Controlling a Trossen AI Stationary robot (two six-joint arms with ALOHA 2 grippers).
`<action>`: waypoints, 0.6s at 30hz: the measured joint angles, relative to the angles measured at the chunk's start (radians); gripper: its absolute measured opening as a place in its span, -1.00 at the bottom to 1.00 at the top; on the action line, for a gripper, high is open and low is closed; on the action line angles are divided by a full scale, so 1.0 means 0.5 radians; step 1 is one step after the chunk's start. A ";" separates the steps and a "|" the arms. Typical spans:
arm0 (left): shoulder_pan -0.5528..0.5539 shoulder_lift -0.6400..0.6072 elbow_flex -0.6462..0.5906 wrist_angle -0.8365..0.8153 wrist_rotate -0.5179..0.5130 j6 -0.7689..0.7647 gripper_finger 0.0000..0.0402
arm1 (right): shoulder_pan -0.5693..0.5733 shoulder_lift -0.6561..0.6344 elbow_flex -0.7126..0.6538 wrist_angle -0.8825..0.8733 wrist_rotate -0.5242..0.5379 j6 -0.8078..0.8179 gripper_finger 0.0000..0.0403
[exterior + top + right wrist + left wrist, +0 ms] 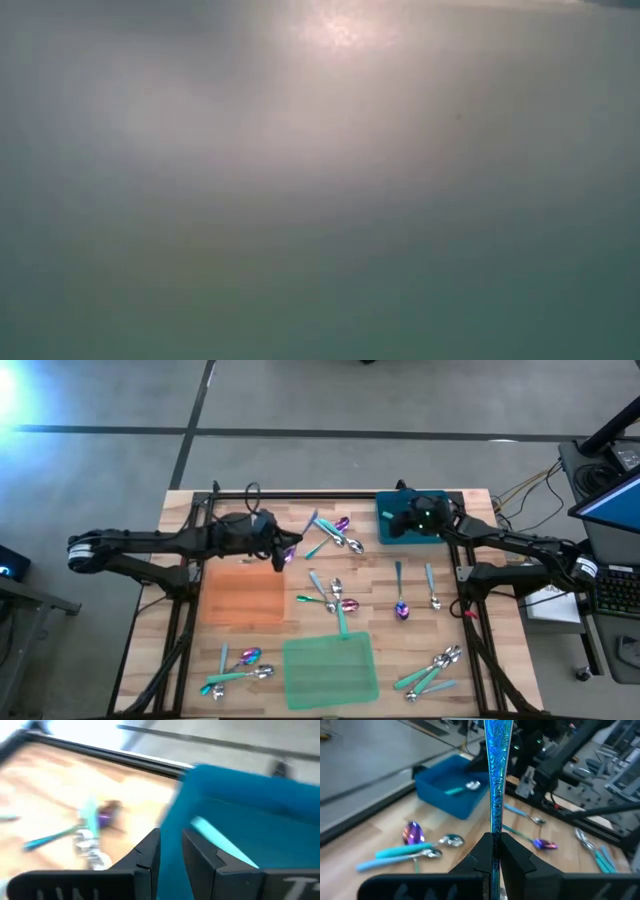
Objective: Sort silverware by color (type)
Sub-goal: Put the top left purple spoon into the green bin
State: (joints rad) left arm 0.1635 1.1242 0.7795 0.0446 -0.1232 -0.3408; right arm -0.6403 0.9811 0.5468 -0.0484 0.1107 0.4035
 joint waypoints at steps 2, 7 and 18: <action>0.002 0.000 0.013 0.002 -0.063 0.004 -0.99 | 0.000 0.012 0.001 0.104 -0.084 -0.058 -0.66; 0.006 -0.008 0.015 -0.003 -0.195 -0.067 -0.99 | -0.003 0.070 0.000 0.309 -0.380 -0.114 -0.52; 0.087 -0.075 -0.002 0.145 -0.212 -0.072 -0.99 | 0.043 0.310 0.001 0.735 -0.750 0.195 -0.49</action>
State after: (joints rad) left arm 0.2070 1.0866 0.7785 0.1171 -0.2291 -0.3770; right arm -0.6187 1.1358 0.5471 0.3192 -0.2642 0.5011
